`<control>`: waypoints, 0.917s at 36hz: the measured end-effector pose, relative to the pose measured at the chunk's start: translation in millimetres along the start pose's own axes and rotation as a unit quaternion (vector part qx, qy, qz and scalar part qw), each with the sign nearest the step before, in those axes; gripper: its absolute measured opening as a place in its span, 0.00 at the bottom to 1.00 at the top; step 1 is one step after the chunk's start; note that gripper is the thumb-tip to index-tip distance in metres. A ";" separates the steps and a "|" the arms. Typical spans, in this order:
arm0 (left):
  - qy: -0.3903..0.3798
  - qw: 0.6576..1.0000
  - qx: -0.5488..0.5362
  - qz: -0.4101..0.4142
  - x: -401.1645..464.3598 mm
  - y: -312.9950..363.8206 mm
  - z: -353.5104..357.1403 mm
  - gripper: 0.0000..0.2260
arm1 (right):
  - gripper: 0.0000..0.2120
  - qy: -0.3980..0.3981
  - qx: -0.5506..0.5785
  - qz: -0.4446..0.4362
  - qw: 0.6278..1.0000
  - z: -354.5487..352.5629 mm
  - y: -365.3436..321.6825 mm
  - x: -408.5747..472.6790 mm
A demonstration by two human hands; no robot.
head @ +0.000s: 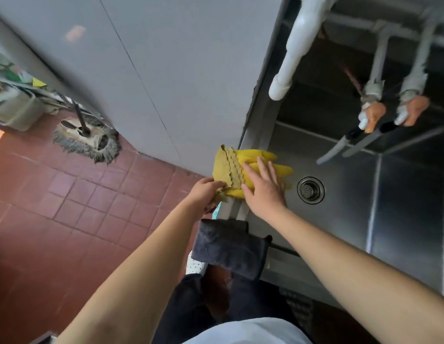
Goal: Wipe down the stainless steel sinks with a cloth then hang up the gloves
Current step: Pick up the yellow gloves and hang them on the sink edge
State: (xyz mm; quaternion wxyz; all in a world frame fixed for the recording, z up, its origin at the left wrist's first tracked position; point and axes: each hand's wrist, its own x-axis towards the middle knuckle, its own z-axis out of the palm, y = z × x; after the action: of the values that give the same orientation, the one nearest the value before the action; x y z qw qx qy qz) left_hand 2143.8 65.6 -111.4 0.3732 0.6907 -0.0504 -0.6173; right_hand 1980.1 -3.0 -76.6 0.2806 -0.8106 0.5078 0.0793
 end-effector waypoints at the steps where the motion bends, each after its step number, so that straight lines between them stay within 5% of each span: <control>1: -0.012 1.000 0.003 -0.003 1.0 0.8 -2.1 0.12 | 0.28 -0.003 0.003 0.007 1.000 1.0 -2.6 -1.8; 13: -0.167 0.958 -0.203 -0.111 26.3 -11.6 -6.9 0.23 | 0.27 -0.034 0.095 0.054 0.993 7.1 -5.4 0.4; 18: -0.129 0.971 -0.167 -0.114 24.6 -14.8 -17.1 0.09 | 0.28 -0.032 0.043 0.055 0.997 2.3 -8.8 -1.5; 20: -0.083 0.980 -0.161 -0.087 25.0 -12.4 -23.4 0.03 | 0.28 -0.034 0.034 0.054 0.997 2.0 -10.1 -1.9; 26: 0.063 0.978 -0.181 0.079 8.8 16.5 -50.5 0.14 | 0.28 -0.032 0.061 0.059 0.996 -2.0 -14.1 -0.4; 33: 0.038 0.966 -0.065 0.246 -49.1 64.2 -46.5 0.12 | 0.25 0.014 0.226 0.069 0.972 -12.1 -15.7 -3.4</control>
State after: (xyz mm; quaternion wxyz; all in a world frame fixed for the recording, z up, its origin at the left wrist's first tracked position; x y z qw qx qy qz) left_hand 2198.9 66.7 -36.1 0.5594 0.6543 -0.1646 -0.4816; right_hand 1990.2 -1.7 -59.2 0.4431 -0.6906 0.5708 -0.0296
